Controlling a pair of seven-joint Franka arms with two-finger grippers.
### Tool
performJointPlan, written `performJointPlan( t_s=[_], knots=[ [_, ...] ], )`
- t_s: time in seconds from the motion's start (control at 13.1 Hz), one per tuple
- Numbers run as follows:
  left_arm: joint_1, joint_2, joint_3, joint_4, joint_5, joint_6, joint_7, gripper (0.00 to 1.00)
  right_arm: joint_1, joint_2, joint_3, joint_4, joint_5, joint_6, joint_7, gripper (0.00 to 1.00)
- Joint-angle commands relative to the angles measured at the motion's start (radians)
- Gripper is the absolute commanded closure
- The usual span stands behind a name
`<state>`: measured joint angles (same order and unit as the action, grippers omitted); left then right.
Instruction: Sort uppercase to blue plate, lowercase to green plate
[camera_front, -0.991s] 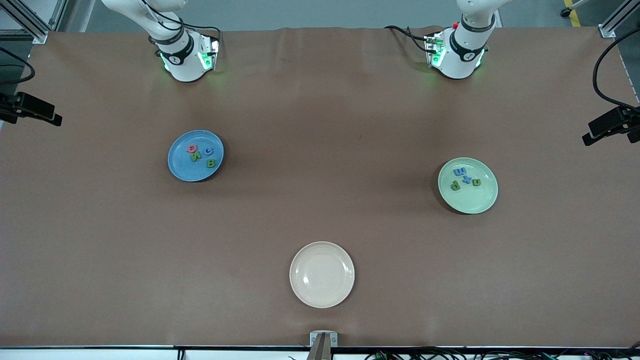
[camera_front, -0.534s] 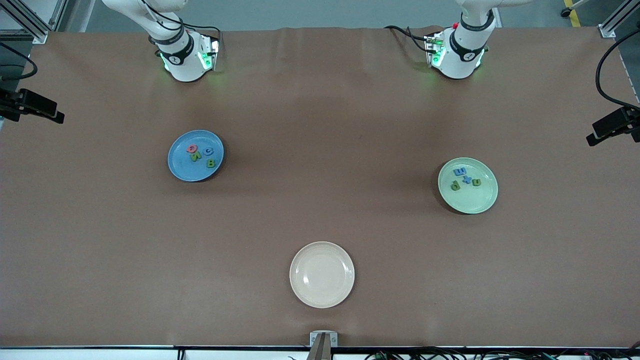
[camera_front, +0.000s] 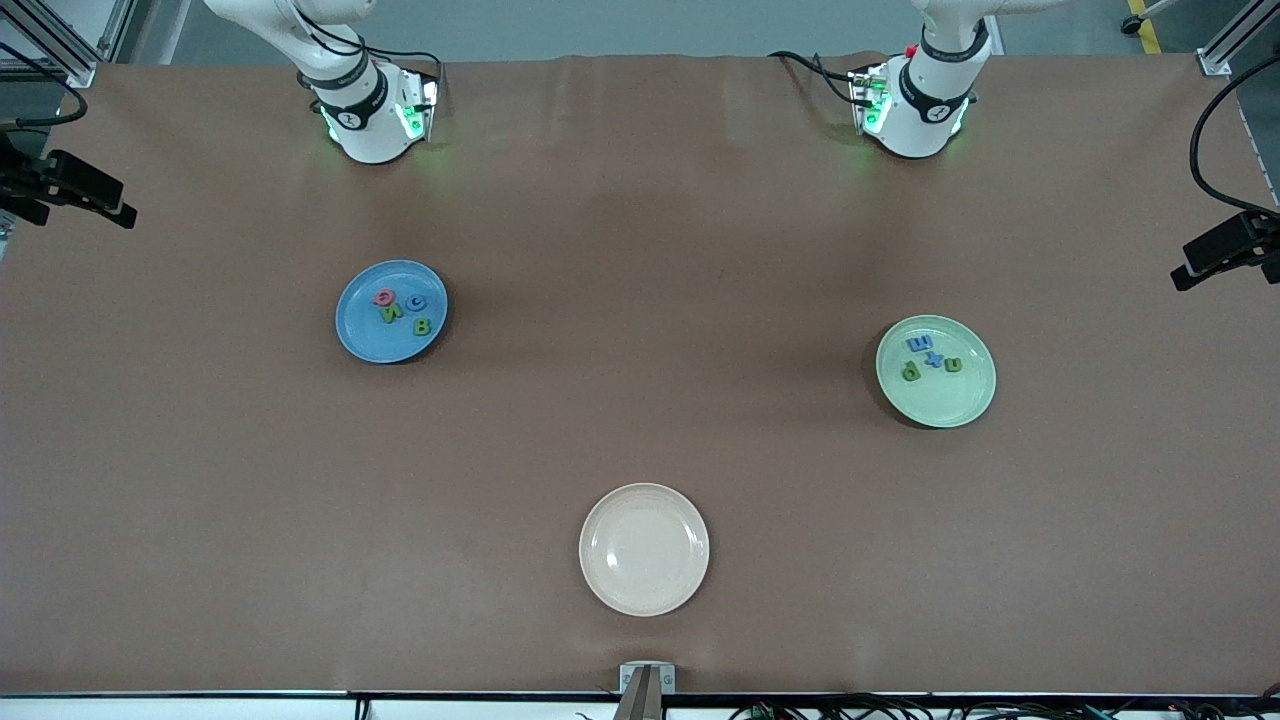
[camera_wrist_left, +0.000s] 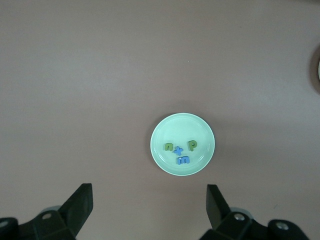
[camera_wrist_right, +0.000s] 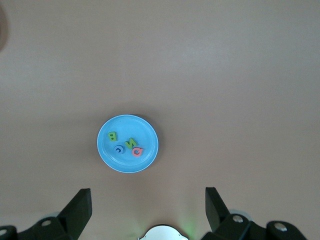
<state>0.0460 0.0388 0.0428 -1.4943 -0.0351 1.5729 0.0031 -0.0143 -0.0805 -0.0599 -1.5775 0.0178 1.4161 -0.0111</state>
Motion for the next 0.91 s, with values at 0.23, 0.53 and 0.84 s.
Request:
performJointPlan(
  t_s=[0.23, 0.53, 0.84],
  knots=[
    [-0.008, -0.011, 0.002, 0.008, -0.011, -0.013, -0.003, 0.00, -0.021, -0.031, 0.009, -0.039, 0.002, 0.021, 0.000, 0.00],
    [-0.008, -0.019, 0.002, 0.008, -0.002, -0.013, 0.002, 0.00, -0.024, -0.031, 0.006, -0.036, 0.002, 0.020, -0.033, 0.00],
    [-0.008, -0.022, 0.000, 0.009, -0.012, -0.013, 0.005, 0.00, -0.036, -0.033, 0.002, -0.036, 0.004, 0.021, -0.067, 0.00]
  ],
)
